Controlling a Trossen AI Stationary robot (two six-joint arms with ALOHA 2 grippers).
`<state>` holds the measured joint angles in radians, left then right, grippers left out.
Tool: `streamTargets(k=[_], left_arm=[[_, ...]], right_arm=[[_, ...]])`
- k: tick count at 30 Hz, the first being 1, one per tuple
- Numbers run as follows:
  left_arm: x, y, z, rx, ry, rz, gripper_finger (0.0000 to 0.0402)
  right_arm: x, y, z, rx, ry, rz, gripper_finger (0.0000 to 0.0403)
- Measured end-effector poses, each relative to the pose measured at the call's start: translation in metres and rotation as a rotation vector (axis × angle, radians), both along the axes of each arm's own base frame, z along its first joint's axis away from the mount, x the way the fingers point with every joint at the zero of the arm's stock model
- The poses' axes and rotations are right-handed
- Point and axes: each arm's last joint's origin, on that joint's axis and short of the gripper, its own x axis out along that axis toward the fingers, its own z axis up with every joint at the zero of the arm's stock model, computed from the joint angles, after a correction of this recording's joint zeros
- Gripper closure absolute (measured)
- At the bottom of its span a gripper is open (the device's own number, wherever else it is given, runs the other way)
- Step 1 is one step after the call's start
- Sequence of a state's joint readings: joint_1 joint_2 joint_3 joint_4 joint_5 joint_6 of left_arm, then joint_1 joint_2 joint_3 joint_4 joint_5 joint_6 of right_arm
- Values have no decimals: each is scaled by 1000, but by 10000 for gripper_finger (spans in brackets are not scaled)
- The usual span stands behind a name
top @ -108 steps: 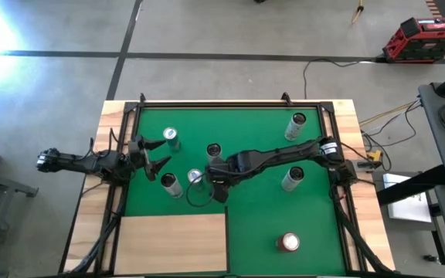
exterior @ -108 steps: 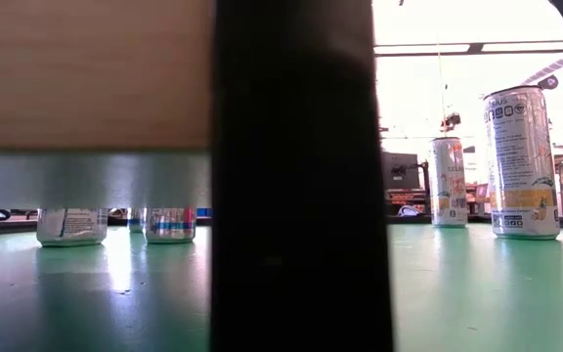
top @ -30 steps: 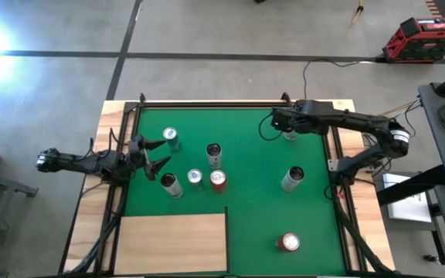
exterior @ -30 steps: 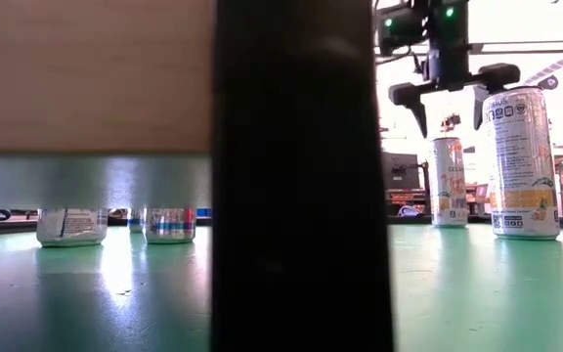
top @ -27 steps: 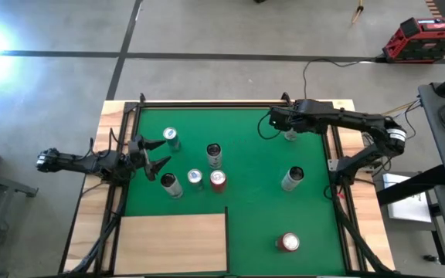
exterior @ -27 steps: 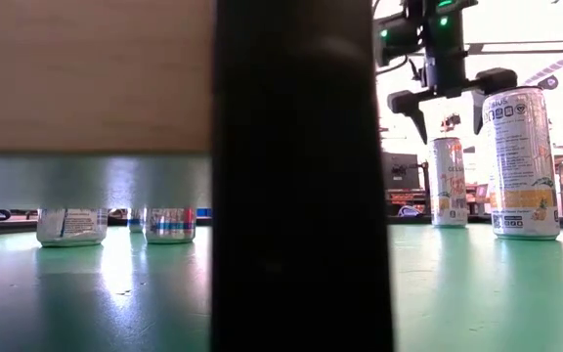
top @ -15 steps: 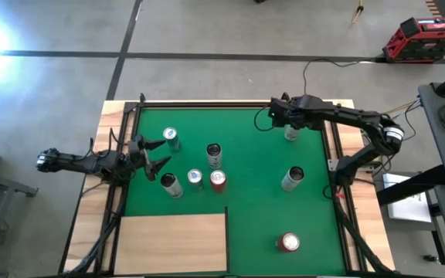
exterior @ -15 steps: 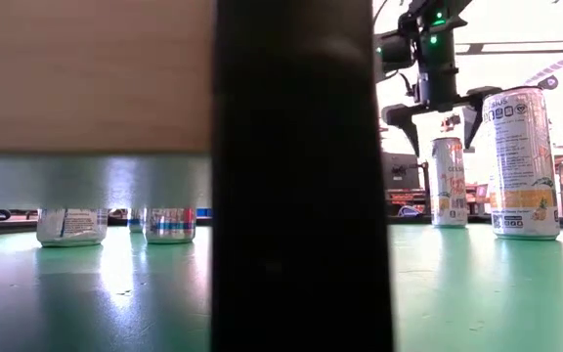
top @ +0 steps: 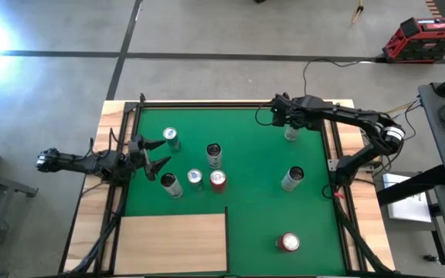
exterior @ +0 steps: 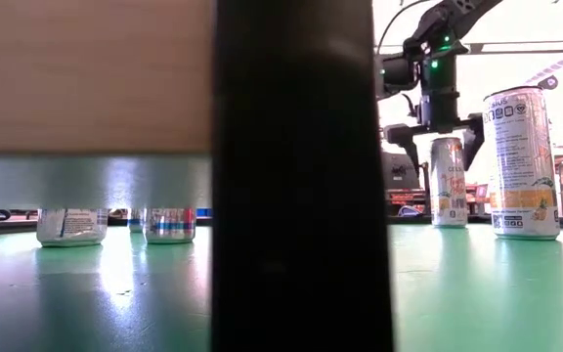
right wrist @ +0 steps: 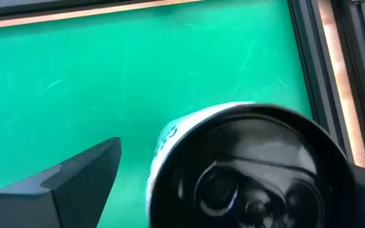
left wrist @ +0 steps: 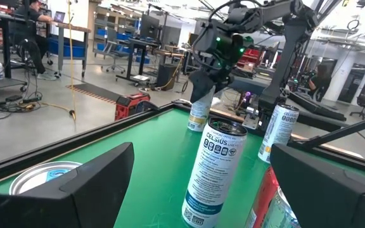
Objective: Place canned beverage on shelf
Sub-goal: Move the top white and yellow soda can to the center of the table
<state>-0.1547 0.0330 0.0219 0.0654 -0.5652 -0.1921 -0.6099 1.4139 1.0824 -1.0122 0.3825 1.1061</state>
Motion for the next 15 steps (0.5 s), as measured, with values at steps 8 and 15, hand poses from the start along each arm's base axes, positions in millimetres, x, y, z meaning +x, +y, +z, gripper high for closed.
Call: streamTargets(k=[8, 15], left_arm=[[0, 0, 0, 0, 0, 0, 47], [0, 0, 0, 0, 0, 0, 47]], right_arm=[[-1, 0, 0, 1, 1, -15, 119], [3, 1, 3, 18, -38, -5, 160]])
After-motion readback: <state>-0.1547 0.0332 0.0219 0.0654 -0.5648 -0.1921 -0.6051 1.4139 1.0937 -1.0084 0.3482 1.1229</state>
